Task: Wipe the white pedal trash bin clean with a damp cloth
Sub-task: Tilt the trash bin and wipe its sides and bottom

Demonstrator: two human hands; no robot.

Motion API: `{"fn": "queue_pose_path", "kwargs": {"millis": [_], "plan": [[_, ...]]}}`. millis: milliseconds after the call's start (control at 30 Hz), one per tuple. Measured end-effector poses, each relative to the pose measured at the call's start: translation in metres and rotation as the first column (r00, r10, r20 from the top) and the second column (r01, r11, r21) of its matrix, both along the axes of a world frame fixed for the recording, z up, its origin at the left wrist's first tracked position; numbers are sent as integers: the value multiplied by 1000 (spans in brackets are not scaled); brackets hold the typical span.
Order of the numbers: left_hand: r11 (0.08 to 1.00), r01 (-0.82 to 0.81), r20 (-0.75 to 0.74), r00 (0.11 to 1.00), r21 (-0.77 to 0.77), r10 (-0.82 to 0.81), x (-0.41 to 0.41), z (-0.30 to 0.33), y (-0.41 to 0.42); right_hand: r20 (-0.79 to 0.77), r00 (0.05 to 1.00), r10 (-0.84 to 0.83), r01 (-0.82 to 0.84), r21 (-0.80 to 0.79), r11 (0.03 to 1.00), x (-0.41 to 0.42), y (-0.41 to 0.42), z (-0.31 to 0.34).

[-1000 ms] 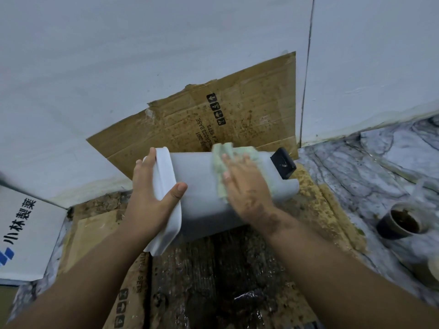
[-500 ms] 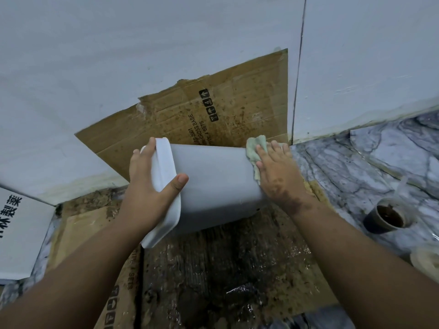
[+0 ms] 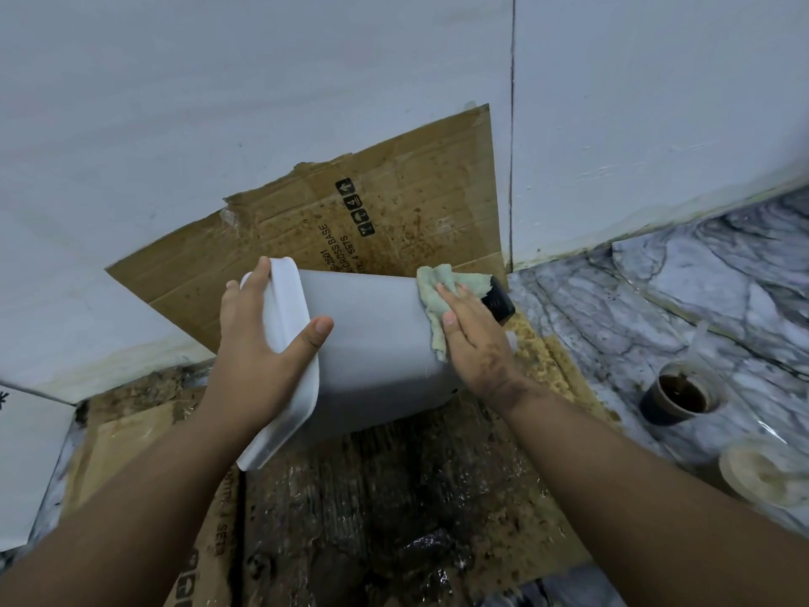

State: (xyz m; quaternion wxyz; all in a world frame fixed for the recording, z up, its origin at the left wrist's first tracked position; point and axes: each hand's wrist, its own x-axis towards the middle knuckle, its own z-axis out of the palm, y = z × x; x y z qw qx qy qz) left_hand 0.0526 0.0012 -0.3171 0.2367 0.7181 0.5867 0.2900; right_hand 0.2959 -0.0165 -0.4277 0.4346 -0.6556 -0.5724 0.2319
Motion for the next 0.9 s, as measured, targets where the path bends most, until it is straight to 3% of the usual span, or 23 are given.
{"fn": "queue_pose_path", "kwargs": {"millis": [267, 400, 467, 600, 667, 767, 900], "plan": [[999, -35, 7, 999, 21, 35, -8, -4, 12, 129, 967, 219, -244, 231, 942, -107, -9, 50], [999, -34, 20, 999, 5, 34, -13, -3, 11, 290, 923, 255, -325, 228, 918, -91, -2, 42], [1000, -7, 25, 1000, -27, 8, -19, -2, 10, 337, 922, 190, -259, 171, 951, -61, 4, 16], [997, 61, 35, 998, -38, -59, -35, -10, 5, 293, 954, -59, 68, -21, 997, -17, 3, -19], [999, 50, 65, 997, -10, -49, -38, -16, 2, 325, 941, -94, 105, -17, 994, -33, 5, -11], [1000, 16, 103, 995, 9, -16, -40, -20, 2, 330, 940, 87, -132, 117, 984, -95, 7, 27], [1000, 3, 111, 994, 3, -3, -50, -22, 6, 355, 881, 312, -400, 209, 892, -133, 6, 50]]}}
